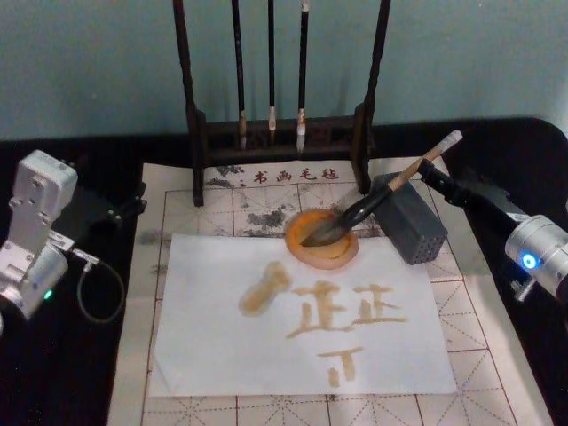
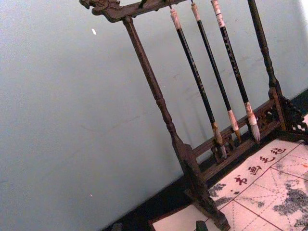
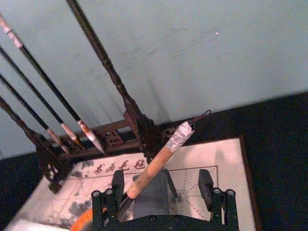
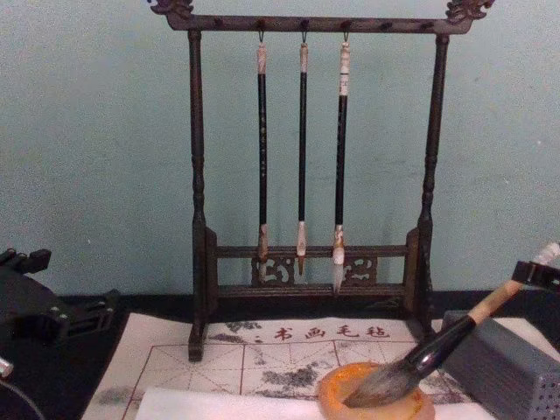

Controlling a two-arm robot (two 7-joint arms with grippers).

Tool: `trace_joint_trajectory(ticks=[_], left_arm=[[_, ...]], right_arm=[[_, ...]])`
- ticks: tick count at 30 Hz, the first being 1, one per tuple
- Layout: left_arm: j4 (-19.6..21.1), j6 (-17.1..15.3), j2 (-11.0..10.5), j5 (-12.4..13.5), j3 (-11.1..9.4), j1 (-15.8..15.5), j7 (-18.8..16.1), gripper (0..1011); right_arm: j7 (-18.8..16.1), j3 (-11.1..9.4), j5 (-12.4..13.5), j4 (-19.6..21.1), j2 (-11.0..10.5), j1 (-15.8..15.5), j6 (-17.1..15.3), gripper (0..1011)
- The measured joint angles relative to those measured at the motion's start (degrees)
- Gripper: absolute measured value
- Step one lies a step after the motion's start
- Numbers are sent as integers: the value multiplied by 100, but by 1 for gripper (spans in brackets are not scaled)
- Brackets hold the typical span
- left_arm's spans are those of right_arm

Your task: Pick up the brush from the inkstone, write on the paper, then place the brush back to its original position.

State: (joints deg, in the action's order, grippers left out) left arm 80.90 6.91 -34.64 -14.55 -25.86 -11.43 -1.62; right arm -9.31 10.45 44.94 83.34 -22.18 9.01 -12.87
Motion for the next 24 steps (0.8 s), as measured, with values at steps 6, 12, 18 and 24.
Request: trace_joint_trajectory(ticks=[6,12,18,24], left_arm=[[0,0,0,0,0,0,0,1001],[0,0,0,0,0,0,0,1001],[0,0,0,0,0,0,0,1001],[0,0,0,0,0,0,0,1001]], right_arm=[[103,-133,504,-98,185,93,-259,1000],[167,-238,968,-217,339,205,-485,1000],[254,-272,1333,-311,462,317,-639,1000],[385,-256,1578,-449,563,451,-704,1000]])
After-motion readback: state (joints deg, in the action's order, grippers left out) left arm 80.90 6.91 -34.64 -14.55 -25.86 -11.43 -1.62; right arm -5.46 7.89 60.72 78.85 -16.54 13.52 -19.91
